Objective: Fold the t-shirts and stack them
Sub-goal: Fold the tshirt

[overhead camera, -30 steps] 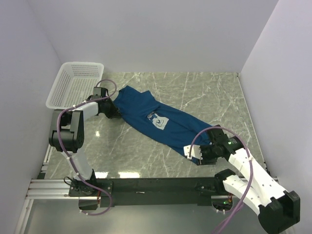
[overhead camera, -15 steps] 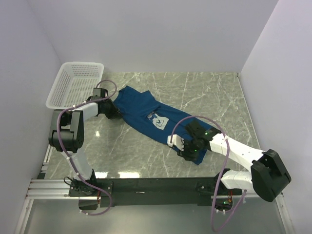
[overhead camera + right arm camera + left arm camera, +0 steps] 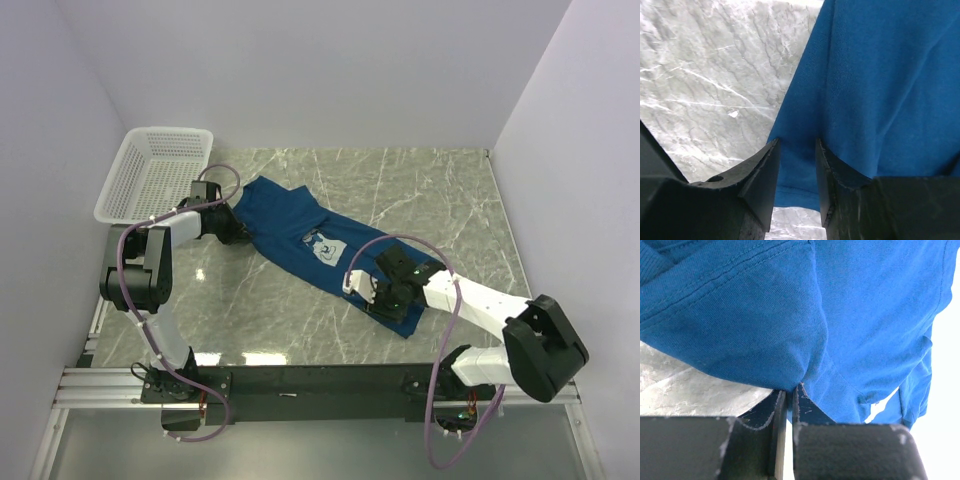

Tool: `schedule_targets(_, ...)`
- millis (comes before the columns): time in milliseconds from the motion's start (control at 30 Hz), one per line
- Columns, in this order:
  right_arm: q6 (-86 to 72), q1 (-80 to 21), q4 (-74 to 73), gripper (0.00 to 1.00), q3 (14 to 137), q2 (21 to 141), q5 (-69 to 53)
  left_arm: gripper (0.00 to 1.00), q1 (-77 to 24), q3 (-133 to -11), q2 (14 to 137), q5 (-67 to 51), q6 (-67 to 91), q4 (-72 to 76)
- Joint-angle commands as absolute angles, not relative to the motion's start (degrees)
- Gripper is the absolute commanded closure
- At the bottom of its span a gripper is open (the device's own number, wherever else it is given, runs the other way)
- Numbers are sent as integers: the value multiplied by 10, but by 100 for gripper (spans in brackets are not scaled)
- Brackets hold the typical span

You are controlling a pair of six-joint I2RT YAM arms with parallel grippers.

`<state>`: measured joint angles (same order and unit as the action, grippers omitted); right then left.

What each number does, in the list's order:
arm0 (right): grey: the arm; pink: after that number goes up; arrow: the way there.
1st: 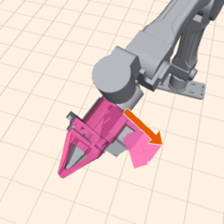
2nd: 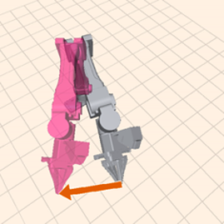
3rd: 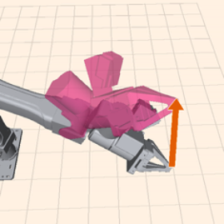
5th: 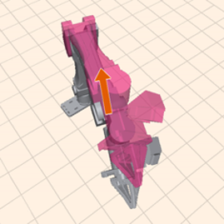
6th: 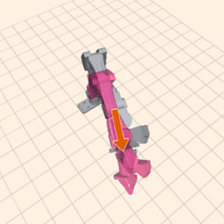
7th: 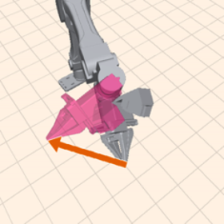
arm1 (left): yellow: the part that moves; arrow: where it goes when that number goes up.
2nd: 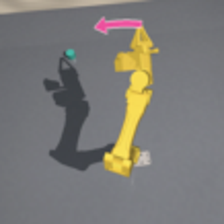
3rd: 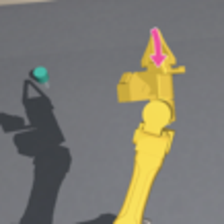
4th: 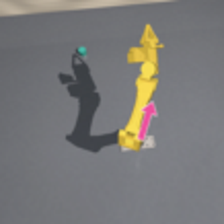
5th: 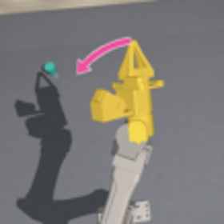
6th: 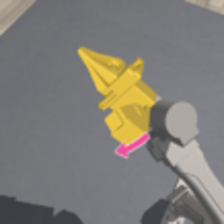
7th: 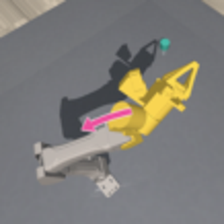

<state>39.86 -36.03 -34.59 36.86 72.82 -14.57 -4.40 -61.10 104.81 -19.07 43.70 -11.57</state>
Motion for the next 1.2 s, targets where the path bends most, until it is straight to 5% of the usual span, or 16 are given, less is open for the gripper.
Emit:
schedule_targets(0, 390, -363, -332, 59, 382, 745, -134, 90, -44, -606, 1025, -208, 425, -100)
schedule_targets(133, 394, -364, -342, 72, 387, 753, -147, 90, -43, -606, 1027, -210, 425, -100)
schedule_targets(300, 415, -364, -369, 100, 387, 709, -163, 90, -41, -612, 1027, -210, 421, -105)
schedule_targets(700, 533, -366, -484, 100, 360, 544, -208, 91, -33, -621, 1028, -211, 416, -114)
schedule_targets(1000, 600, -367, -549, 52, 350, 539, -203, 91, -33, -624, 1041, -215, 417, -115)
schedule_targets(1167, 536, -353, -485, 46, 357, 566, -159, 91, -32, -628, 1041, -215, 412, -120)
